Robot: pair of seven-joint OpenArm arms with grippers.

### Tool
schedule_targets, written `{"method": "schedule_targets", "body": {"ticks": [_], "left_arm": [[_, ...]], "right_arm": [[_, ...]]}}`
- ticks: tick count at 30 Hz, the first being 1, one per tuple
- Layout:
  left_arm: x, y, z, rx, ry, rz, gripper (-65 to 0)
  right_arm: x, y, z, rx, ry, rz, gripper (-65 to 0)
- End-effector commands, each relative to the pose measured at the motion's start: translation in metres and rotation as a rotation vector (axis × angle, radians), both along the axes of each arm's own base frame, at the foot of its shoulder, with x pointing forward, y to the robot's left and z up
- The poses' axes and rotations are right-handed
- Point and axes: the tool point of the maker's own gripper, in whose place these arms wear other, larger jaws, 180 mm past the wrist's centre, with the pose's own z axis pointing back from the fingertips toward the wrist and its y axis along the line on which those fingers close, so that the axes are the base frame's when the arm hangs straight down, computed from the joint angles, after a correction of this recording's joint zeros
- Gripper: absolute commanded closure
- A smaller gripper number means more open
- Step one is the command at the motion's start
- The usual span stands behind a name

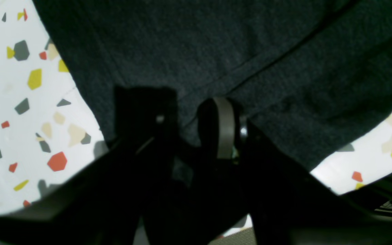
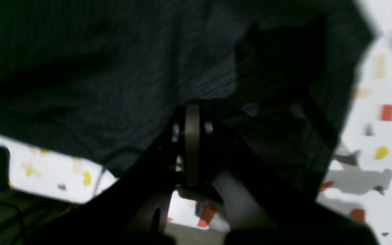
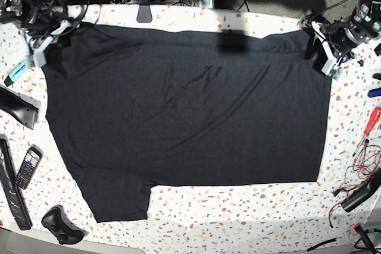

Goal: Fold the T-shirt properly
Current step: 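Release the shoulders and reposition both grippers along the shirt's side edges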

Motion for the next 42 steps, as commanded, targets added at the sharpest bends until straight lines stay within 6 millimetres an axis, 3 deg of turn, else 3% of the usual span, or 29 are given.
{"method": "schedule_targets", "body": {"ticks": [1,7,16,24,31,37,42], "left_arm": [[0.006,0.003,0.009,0.01,-0.032,-0.008,-16.3],[0.005,0.009,0.006,0.059,-0.028,-0.021,-16.3],[0.001,0.01,0.004,0.063,-0.017,-0.022,-16.3],[-0.017,0.01,-0.003,0.07,0.033,-0.071,-16.3],[-0.015,0.02,-0.003,0.147,0.022,-0.1,-16.3],[0.001,0.025,0.025,0.2,-0.059,-0.16,-16.3],[0.014,0.013,0.052,0.211,-0.144,-0.206,-16.3]], "right_arm": [[0.002,-0.007,0.008,-0.022,-0.013,0.012,0.0],[-0.023,-0.034,0.011,-0.066,0.02,-0.047,0.0],[-0.045,-0.052,0.011,-0.132,0.1,-0.012,0.0],[-0.047,-0.068,0.017,-0.206,0.129,0.01,0.0],[-0.047,-0.081,0.023,-0.251,0.166,0.032,0.0],[-0.033,-0.093,0.041,-0.289,0.145,0.067,0.0],[-0.016,-0.085,0.055,-0.2,0.078,0.046,0.0]]}}
